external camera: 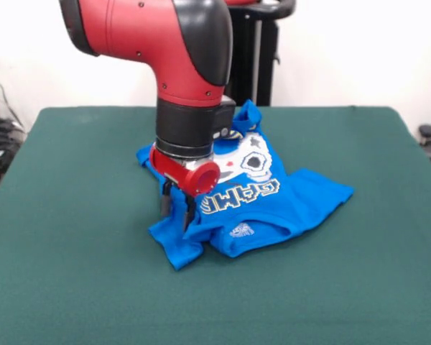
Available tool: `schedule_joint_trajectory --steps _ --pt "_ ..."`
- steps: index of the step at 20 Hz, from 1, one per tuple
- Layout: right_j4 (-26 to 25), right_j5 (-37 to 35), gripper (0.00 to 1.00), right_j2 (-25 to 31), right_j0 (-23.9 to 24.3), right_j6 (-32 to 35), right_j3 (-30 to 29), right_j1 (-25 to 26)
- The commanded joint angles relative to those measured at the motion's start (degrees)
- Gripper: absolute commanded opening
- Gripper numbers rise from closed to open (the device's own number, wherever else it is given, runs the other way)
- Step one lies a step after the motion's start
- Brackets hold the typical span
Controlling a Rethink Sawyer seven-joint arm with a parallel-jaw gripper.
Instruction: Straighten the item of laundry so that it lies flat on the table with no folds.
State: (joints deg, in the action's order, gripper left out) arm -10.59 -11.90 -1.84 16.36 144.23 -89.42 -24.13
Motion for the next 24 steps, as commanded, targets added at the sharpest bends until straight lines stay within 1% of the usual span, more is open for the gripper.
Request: schedule_joint_trajectory --steps 1,5,7,14,20,24 --pt "4.8 -12.3 1.0 -1.6 -3.8 5.4 7.1 1.9" --pt "5.2 -12.1 1.0 -1.8 -4.2 6.0 7.9 2.9" --pt "5.4 -11.8 1.0 -1.9 -4.4 6.4 7.2 2.6" --pt "7.0 -9.1 1.0 0.3 -3.4 7.1 5.3 3.4" --pt "7.0 -8.2 1.0 0.4 -3.1 6.2 2.3 2.6" --pt "6.5 -7.7 1.0 1.4 -1.9 5.1 0.1 2.2"
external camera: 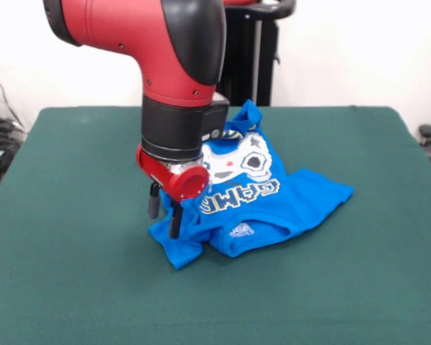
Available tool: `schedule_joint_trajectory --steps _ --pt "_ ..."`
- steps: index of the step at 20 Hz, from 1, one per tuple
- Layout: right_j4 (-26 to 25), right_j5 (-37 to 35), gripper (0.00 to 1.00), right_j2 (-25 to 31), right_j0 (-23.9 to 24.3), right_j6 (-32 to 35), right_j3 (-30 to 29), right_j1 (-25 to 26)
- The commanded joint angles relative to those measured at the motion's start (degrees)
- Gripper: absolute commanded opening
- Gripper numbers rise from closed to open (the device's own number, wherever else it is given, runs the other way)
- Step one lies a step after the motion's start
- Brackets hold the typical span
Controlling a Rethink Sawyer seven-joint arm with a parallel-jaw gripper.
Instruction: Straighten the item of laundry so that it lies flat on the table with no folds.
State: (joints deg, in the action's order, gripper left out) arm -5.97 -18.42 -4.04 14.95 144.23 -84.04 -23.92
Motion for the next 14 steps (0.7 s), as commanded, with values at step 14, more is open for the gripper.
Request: schedule_joint_trajectory --steps 14 --pt "0.2 4.0 1.0 4.7 -0.2 4.9 -5.6 4.8"
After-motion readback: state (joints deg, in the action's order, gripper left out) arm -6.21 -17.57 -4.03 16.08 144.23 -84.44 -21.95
